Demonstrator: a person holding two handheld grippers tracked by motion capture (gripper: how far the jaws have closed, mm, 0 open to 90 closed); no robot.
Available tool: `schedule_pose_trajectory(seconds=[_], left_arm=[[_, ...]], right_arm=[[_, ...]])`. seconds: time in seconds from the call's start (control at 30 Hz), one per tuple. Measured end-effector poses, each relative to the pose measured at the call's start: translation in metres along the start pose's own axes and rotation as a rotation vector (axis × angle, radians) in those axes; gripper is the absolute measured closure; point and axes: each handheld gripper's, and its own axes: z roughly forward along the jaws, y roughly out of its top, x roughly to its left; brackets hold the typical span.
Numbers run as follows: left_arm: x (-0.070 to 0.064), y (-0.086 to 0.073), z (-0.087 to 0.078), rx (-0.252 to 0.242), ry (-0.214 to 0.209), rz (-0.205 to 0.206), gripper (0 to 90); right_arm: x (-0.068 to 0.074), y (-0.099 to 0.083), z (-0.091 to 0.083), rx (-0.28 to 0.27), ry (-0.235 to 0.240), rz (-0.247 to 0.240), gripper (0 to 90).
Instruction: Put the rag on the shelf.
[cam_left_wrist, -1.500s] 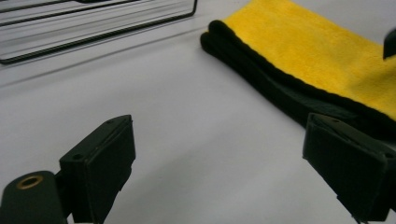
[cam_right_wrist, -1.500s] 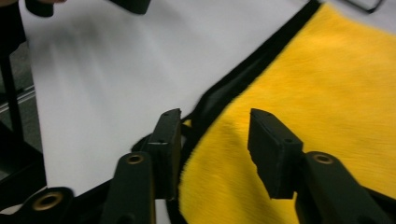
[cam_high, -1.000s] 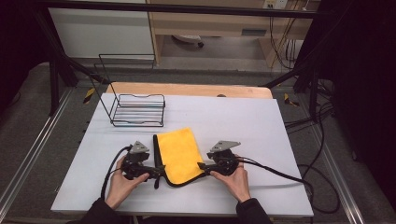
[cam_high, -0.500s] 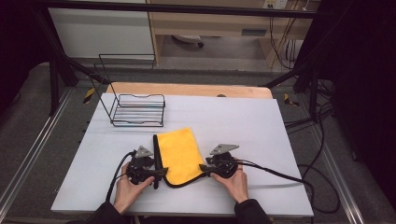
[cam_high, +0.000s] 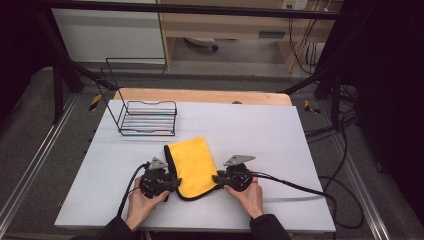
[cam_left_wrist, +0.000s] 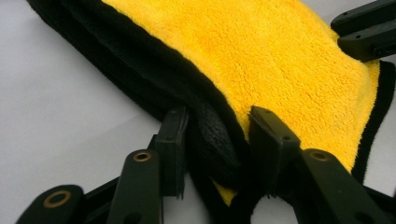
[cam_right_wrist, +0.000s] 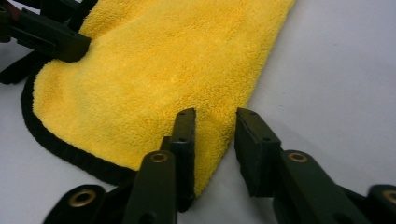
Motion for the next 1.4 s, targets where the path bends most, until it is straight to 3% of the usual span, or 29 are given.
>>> schedule_pose_trajectory(seconds=[0.13, 0.27, 0.53, 0.73, 0.9, 1.07, 1.17, 1.3, 1.4], left_arm=[[-0.001, 0.001, 0.001, 0.007, -0.001, 0.008, 66.2], [-0.001, 0.003, 0.001, 0.011, -0.017, 0.005, 74.2], [0.007, 0.008, -0.004, 0.030, -0.038, 0.034, 78.9], [0.019, 0.012, -0.016, 0.071, -0.040, 0.087, 79.4], [0.033, 0.009, -0.025, 0.085, -0.066, 0.103, 79.3], [0.041, 0.007, -0.031, 0.091, -0.067, 0.121, 79.1], [0.043, 0.006, -0.031, 0.085, -0.071, 0.114, 78.8], [0.041, 0.002, -0.032, 0.061, -0.057, 0.132, 75.5], [0.041, 0.001, -0.036, 0.040, -0.033, 0.148, 64.4]], right_arm=[[0.004, 0.003, 0.002, 0.019, 0.010, 0.013, 83.8], [0.004, 0.004, 0.002, 0.023, 0.015, 0.049, 87.0], [0.007, 0.007, -0.005, -0.002, 0.047, 0.090, 87.6], [0.028, 0.007, -0.005, -0.007, 0.068, 0.098, 86.9], [0.042, 0.003, -0.002, -0.007, 0.075, 0.119, 86.1], [0.059, 0.001, 0.004, -0.013, 0.073, 0.109, 85.5], [0.062, -0.001, 0.007, -0.020, 0.080, 0.119, 83.8], [0.060, 0.000, 0.007, -0.024, 0.062, 0.093, 74.6], [0.052, 0.004, 0.000, -0.057, 0.043, 0.044, 61.7]])
